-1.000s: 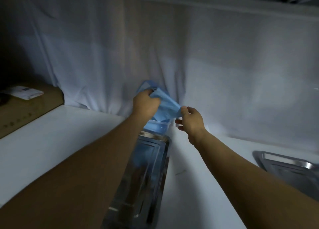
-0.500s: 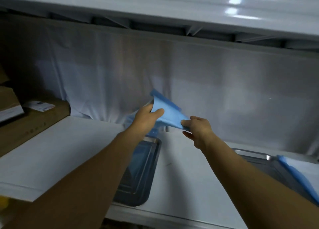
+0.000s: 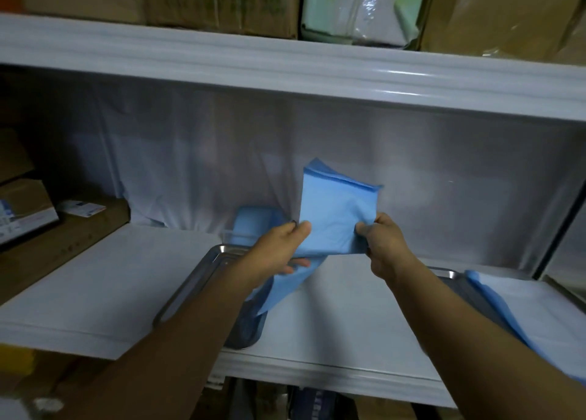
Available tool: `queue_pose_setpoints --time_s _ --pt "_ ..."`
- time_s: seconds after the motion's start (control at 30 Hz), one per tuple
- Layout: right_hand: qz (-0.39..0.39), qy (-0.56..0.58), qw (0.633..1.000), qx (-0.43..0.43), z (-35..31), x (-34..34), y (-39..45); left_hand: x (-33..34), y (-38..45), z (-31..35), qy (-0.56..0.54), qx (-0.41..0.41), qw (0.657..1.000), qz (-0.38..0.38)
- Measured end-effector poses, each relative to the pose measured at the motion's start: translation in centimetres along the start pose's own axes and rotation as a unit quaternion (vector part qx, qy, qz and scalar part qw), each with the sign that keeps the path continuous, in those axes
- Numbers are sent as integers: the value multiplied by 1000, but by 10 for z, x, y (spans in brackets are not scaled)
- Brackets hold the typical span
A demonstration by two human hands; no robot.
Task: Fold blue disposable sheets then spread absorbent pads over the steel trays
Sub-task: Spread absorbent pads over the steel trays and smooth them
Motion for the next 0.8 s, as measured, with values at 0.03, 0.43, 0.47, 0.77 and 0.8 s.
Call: queue_pose_setpoints --time_s 0.03,0.43,0.47,0.77,0.8 --pt "-2 5 1000 -7 -4 -4 -3 4 -4 -2 -37 -31 999 -12" --pt "-62 88 993 -39 -25 -34 -34 12 -16 42 74 101 986 110" --pt "-69 82 993 -42 -26 -35 -37 16 -16 46 84 114 985 99" --pt "-35 44 998 2 -9 -46 -45 53 -28 65 76 132 988 18" --pt "-8 30 1000 5 -5 -48 -46 54 -27 64 100 128 986 37"
Point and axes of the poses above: each hand's wrist, its own y-axis towards the middle knuckle, its own x-axis out of the palm, z = x × y, the point moved 8 cm from there along y, towards the middle knuckle, and after that the axes turned 14 degrees about x, right-handed, at the moved point
